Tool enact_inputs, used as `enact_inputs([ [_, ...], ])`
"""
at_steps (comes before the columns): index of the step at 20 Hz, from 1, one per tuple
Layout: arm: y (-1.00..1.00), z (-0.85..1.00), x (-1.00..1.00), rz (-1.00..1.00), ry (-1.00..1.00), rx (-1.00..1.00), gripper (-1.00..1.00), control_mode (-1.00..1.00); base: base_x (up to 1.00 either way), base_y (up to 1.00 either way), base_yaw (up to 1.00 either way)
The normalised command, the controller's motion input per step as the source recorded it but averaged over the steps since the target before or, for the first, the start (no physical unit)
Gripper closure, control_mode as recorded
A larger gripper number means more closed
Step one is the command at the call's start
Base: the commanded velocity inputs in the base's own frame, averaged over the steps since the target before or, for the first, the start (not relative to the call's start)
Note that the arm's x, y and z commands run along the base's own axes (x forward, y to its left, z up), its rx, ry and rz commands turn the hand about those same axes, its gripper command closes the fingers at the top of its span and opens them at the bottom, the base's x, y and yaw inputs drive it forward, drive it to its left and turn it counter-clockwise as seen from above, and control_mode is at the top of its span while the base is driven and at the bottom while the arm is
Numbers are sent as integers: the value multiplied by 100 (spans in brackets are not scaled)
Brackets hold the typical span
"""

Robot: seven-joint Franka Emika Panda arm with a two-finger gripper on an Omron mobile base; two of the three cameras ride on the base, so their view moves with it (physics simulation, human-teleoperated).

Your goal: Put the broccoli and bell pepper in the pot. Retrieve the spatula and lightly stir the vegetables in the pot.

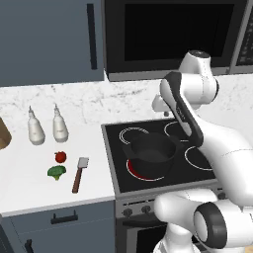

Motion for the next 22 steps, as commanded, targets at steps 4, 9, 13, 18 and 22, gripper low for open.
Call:
enact_inputs([
  [4,15,-17,-12,0,9,-3,-100,-100,0,0,0],
  [9,65,-35,-3,6,26,-5,-100,-100,0,0,0],
  [13,100,-25,-1,34,13,-16,-100,-100,0,0,0],
  [18,100,-17,0,41,13,-20,-100,-100,0,0,0],
  [22,100,-43,-4,47,4,-22,-100,-100,0,0,0],
])
